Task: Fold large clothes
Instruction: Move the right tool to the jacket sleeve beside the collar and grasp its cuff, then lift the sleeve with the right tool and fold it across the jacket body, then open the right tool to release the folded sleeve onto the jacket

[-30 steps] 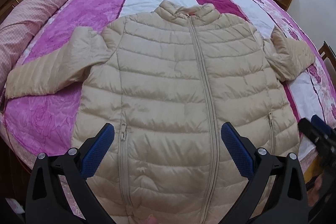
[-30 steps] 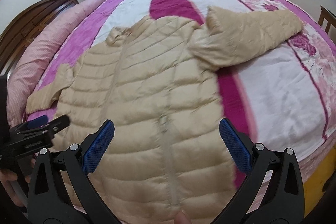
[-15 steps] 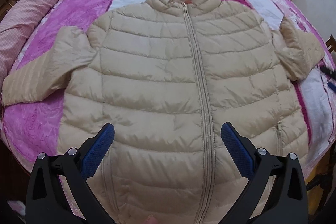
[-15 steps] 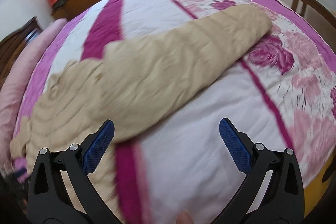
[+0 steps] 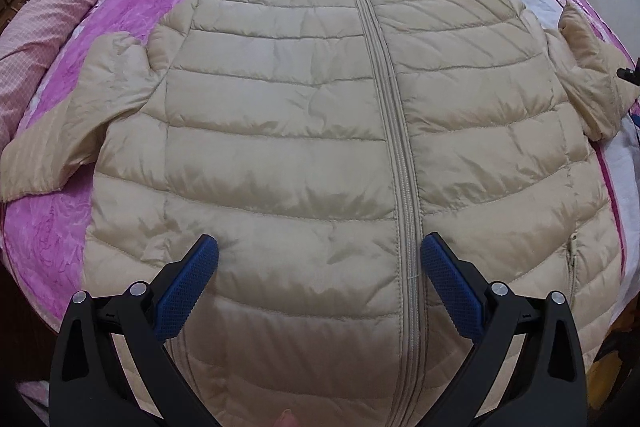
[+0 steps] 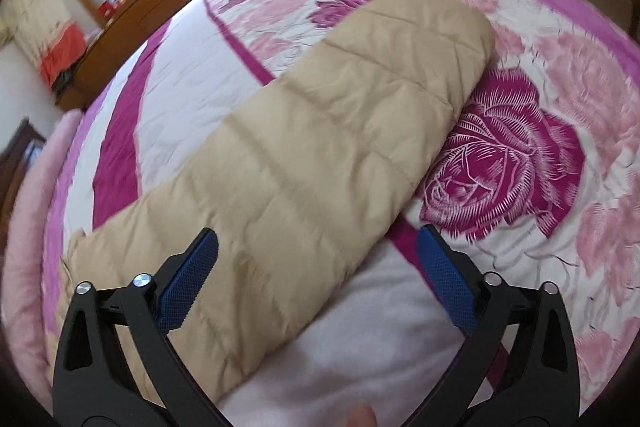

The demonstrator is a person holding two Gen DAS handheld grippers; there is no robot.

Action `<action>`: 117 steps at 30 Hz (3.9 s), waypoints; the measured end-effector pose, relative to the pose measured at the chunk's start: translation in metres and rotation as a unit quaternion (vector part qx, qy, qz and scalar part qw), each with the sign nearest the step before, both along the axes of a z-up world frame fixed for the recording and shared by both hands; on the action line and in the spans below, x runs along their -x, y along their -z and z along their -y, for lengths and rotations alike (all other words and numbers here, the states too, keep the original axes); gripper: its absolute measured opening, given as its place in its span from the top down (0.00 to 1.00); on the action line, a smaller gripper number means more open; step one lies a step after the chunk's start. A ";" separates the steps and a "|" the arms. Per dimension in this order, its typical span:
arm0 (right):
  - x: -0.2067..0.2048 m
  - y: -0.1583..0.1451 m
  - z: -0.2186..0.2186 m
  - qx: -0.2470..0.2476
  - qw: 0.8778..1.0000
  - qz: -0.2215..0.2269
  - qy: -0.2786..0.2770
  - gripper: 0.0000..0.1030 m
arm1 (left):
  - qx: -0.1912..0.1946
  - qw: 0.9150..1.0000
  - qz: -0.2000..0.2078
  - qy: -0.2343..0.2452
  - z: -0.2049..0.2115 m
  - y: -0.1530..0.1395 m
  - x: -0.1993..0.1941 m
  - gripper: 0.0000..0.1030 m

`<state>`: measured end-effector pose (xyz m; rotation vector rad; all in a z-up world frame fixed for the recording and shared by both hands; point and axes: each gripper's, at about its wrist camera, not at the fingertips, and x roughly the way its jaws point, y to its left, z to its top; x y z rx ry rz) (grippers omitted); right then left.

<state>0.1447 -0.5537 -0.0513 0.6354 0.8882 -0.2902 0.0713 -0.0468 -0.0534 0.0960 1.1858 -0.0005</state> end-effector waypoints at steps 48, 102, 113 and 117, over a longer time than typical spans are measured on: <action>0.061 -0.195 -0.257 0.030 0.949 0.178 -0.259 0.95 | 0.010 0.996 0.075 -0.039 -0.081 -0.051 0.001 0.05; 0.096 -0.068 -0.357 0.022 0.961 0.027 -0.273 0.31 | 0.050 0.994 0.096 -0.029 -0.112 -0.060 0.027 0.05; 0.115 -0.069 -0.263 0.013 0.983 0.024 -0.181 0.29 | 0.065 0.990 0.099 0.078 -0.014 -0.067 0.007 0.05; 0.121 -0.066 -0.237 -0.003 0.987 0.030 -0.158 0.29 | 0.052 0.987 0.094 0.121 0.024 -0.066 -0.005 0.05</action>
